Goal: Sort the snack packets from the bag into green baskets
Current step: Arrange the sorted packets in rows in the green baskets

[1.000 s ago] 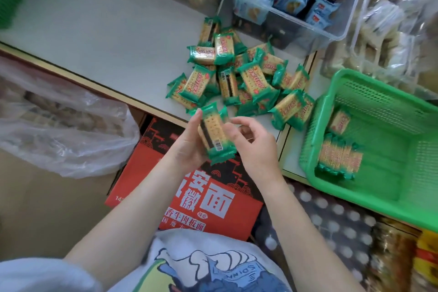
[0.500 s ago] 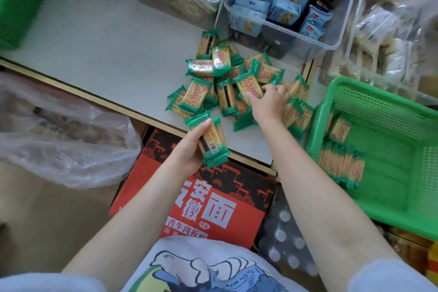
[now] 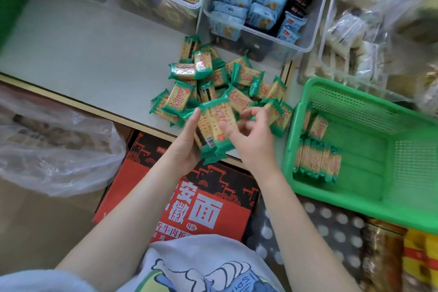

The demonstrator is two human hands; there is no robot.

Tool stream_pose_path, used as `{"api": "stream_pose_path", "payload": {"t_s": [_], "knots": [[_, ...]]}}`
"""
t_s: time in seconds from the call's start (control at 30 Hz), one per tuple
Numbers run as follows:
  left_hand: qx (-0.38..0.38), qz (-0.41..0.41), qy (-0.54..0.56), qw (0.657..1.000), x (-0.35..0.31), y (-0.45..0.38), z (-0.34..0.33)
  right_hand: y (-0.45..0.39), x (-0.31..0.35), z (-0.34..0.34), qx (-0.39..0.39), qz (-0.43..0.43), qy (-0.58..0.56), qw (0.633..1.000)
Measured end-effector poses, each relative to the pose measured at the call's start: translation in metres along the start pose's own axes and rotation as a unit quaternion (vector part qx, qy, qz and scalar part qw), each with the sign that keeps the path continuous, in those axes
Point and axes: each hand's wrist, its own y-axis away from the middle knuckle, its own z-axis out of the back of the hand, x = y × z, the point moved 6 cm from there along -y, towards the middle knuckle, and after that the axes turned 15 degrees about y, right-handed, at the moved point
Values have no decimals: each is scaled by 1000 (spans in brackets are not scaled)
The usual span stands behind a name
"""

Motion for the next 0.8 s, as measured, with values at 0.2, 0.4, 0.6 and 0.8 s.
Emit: {"api": "stream_pose_path", "payload": {"t_s": [0.2, 0.4, 0.6, 0.8], "knots": [[85, 47, -78, 992, 27, 2, -68, 17, -30, 41, -101, 51, 154, 982], [142, 94, -115, 979, 73, 2, -122, 25, -67, 67, -22, -79, 32, 996], [74, -10, -156, 985, 78, -24, -141, 1, -110, 124, -138, -86, 6, 987], [30, -30, -148, 988, 70, -48, -141, -62, -183, 180, -162, -237, 97, 953]]}}
